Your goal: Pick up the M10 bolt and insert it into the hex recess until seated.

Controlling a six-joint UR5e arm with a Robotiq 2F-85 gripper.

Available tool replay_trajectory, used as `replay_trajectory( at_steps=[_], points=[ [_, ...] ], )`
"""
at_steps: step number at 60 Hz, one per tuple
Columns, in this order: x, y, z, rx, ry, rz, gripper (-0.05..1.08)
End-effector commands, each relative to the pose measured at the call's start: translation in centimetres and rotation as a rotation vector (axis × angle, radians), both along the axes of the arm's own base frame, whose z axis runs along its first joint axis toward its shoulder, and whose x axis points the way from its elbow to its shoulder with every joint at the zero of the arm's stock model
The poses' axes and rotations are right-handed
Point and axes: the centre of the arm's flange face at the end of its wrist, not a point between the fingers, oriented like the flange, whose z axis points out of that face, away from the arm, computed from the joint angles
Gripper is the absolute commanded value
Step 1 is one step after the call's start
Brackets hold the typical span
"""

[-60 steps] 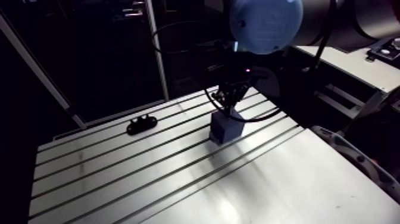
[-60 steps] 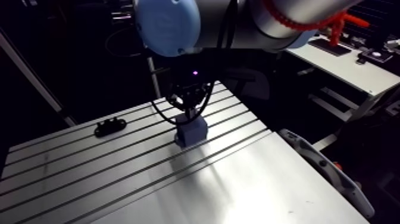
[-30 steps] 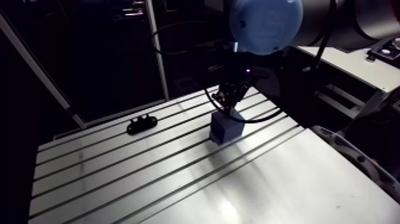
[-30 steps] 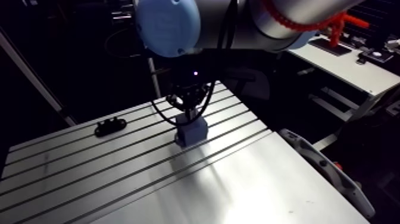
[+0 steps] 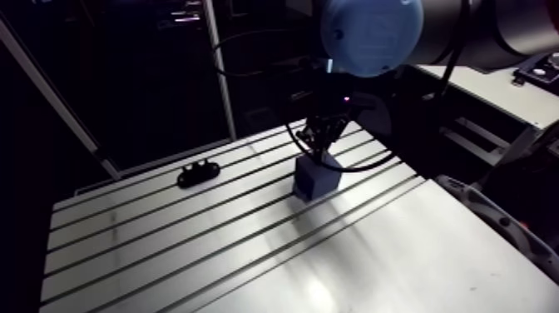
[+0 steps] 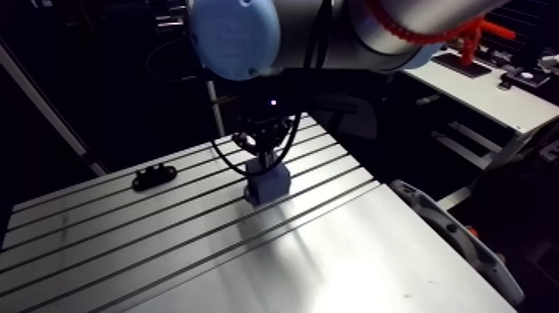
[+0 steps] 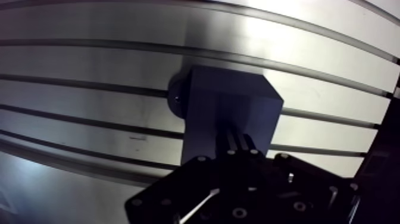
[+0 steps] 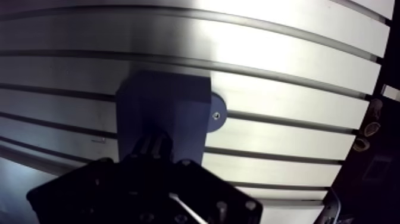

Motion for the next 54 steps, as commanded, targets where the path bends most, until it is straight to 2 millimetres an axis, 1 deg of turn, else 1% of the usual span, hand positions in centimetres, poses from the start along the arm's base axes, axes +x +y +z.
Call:
replay_trajectory(
  at_steps=[1, 36, 54],
  points=[
    [0.04, -0.02, -0.13, -0.001, -0.002, 0.002, 1.08],
    [-0.11, 0.06, -0.52, -0.005, -0.008, 0.005, 1.08],
    [-0.4, 0.29, 0.12, -0.003, 0.005, 0.021, 1.08]
  ],
)
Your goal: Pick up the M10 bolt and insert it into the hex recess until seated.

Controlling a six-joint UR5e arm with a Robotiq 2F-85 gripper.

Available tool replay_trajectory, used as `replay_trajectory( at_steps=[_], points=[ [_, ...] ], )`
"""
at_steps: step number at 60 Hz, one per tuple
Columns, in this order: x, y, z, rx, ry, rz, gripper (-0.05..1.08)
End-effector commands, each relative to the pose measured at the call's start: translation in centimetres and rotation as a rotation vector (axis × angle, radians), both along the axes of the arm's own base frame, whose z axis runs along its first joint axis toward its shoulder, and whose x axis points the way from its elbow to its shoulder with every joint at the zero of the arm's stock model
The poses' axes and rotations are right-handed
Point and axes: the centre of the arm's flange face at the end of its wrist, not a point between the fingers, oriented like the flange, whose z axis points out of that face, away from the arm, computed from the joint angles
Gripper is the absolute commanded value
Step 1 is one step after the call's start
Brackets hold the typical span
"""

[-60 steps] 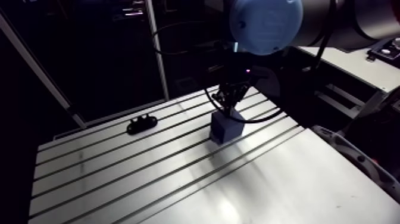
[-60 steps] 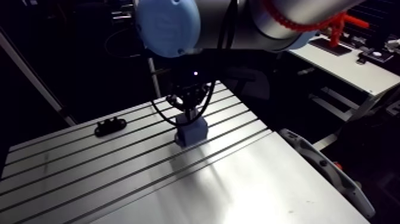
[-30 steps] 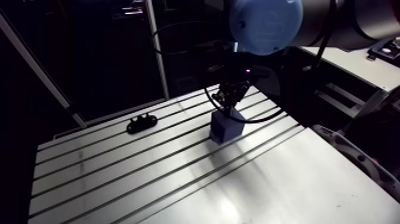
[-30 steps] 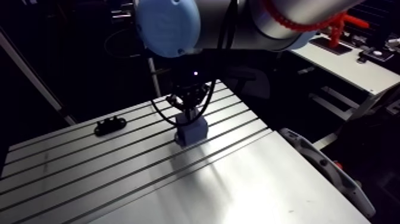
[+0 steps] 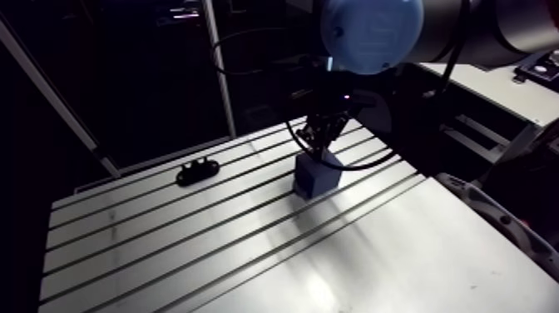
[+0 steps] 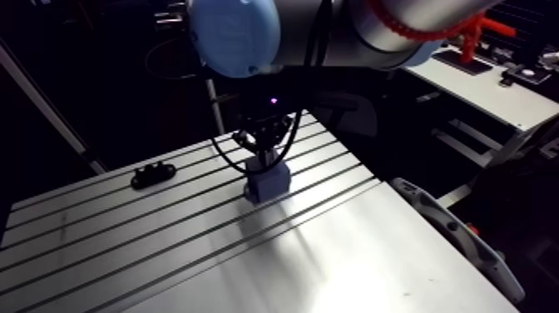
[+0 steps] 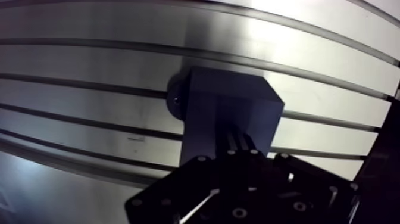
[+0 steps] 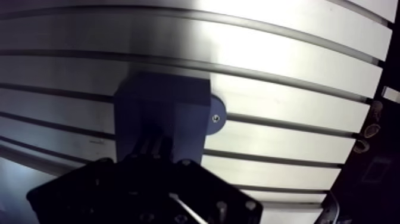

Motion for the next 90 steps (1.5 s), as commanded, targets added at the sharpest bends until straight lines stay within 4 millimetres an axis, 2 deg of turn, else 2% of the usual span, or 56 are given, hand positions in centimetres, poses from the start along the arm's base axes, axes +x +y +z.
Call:
replay_trajectory(
  at_steps=[1, 42, 43, 44, 45, 46, 47, 48, 49, 50, 51, 52, 53, 54, 55, 56, 78, 82, 83, 89, 90],
  points=[
    [-0.2, 0.1, 0.4, 0.0, 0.008, 0.012, 1.08],
    [0.0, -0.3, 1.9, 0.007, 0.021, 0.017, 1.07],
    [0.0, -0.3, 2.0, 0.009, 0.023, 0.017, 1.01],
    [0.0, -0.3, 2.0, 0.009, 0.023, 0.017, 1.01],
    [0.0, -0.3, 2.3, 0.009, 0.027, 0.017, 0.9],
    [0.0, -0.3, 2.3, 0.009, 0.027, 0.017, 0.9],
    [0.1, -0.3, 2.6, 0.014, 0.03, 0.017, 0.73],
    [0.2, -0.4, 2.9, 0.016, 0.031, 0.017, 0.49],
    [0.2, -0.4, 2.9, 0.016, 0.031, 0.017, 0.49],
    [0.2, -0.4, 3.3, 0.018, 0.036, 0.017, 0.24],
    [0.2, -0.4, 3.3, 0.018, 0.036, 0.017, 0.24],
    [0.2, -0.4, 3.7, 0.019, 0.037, 0.016, 0.15],
    [0.2, -0.4, 3.7, 0.019, 0.037, 0.016, 0.15],
    [0.2, -0.4, 4.0, 0.018, 0.039, 0.014, 0.08],
    [0.2, -0.4, 4.0, 0.018, 0.039, 0.014, 0.08],
    [0.3, -0.4, 4.3, 0.019, 0.041, 0.012, 0.01],
    [1.4, -1.1, 9.0, 0.042, 0.062, -0.036, 0.01],
    [1.6, -2.1, 10.1, 0.042, 0.061, -0.041, 0.01],
    [1.4, -3.0, 10.8, 0.045, 0.064, -0.033, 0.01],
    [1.3, -4.7, 12.1, 0.047, 0.046, -0.03, 0.01],
    [1.6, -5.0, 12.9, 0.047, 0.039, -0.042, 0.01]
  ],
)
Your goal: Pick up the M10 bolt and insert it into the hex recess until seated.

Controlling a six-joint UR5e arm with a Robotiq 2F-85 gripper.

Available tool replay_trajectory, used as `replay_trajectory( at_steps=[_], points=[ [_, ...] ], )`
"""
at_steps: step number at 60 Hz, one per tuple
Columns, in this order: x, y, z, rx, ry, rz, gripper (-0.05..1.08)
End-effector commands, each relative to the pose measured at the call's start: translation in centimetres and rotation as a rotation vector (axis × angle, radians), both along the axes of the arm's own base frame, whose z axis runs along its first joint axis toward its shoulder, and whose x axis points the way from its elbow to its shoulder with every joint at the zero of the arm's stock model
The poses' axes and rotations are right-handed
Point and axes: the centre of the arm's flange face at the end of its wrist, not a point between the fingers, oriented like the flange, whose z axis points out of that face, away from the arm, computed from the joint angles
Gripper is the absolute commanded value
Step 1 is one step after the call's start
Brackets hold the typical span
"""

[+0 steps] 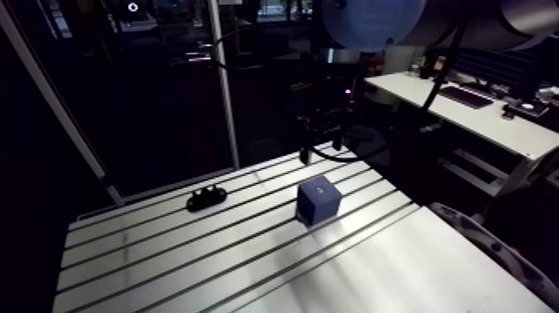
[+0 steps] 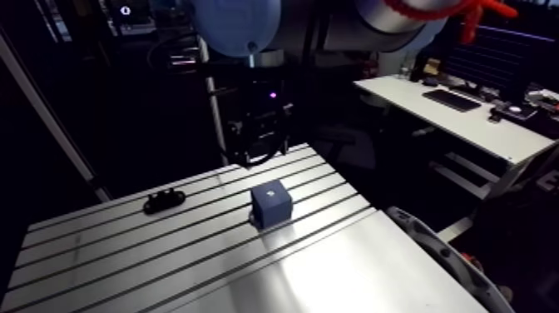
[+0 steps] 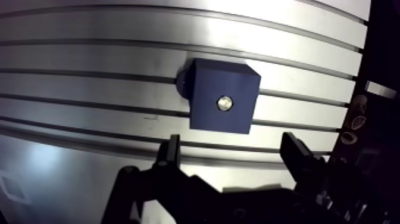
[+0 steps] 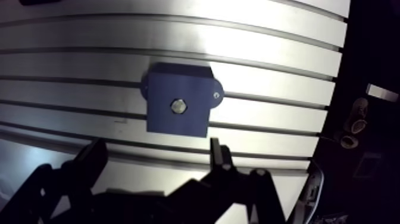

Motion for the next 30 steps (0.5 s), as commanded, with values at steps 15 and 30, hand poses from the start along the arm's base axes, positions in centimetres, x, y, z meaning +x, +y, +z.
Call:
replay_trajectory(
  at_steps=[15, 30],
  points=[
    [1.0, -7.2, 7.4, -0.004, -0.043, -0.095, 0.01],
    [1.7, -12.2, 9.7, 0.007, -0.057, -0.113, 0.01]
  ],
)
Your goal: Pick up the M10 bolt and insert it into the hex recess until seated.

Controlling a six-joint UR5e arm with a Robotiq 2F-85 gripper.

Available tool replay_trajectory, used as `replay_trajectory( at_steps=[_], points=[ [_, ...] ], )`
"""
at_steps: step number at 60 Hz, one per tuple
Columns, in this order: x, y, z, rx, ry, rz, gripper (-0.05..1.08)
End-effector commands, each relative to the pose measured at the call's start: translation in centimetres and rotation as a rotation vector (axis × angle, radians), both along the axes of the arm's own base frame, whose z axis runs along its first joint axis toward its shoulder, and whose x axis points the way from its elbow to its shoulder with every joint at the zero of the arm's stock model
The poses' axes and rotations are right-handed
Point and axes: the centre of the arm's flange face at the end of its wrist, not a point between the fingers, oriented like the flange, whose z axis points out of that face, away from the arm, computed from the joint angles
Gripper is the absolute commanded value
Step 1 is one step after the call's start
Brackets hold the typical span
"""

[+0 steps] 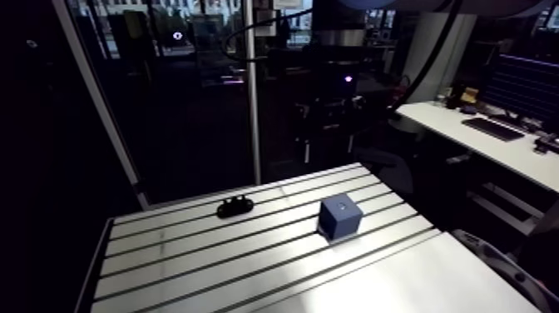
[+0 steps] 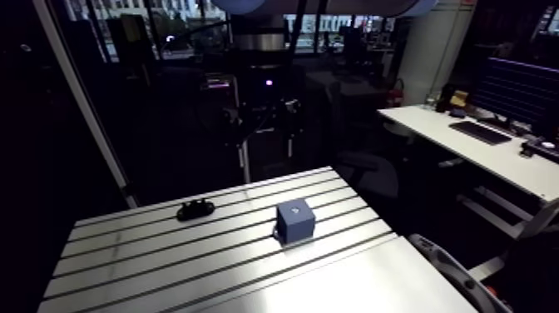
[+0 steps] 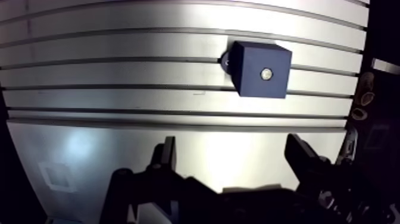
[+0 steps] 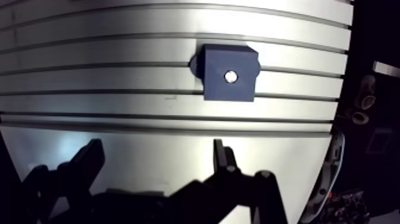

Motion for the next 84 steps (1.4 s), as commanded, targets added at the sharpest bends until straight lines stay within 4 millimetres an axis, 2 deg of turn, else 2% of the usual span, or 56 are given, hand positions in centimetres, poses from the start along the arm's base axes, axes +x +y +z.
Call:
replay_trajectory(
  at_steps=[1, 14, 20, 23, 28, 38, 45, 49, 59, 84],
  points=[
    [0.8, -5.2, 2.9, 0.009, -0.016, -0.023, 0.01],
    [0.3, -6.1, 5.0, -0.001, -0.009, -0.035, 0.01],
    [0.2, -7.4, 6.4, -0.008, 0.017, -0.01, 0.01],
    [0.1, -8.9, 7.3, -0.015, 0.036, 0.016, 0.01],
    [0.0, -10.3, 8.1, -0.012, 0.053, 0.041, 0.01],
    [0.7, -11.1, 8.9, -0.015, 0.048, 0.056, 0.01],
    [1.3, -11.4, 9.8, -0.013, 0.059, 0.06, 0.01],
    [1.7, -11.5, 11.3, -0.007, 0.081, 0.059, 0.01],
    [2.5, -11.7, 12.3, -0.012, 0.073, 0.06, 0.01],
    [3.7, -11.9, 13.5, 0.0, 0.092, 0.061, 0.01]
  ],
)
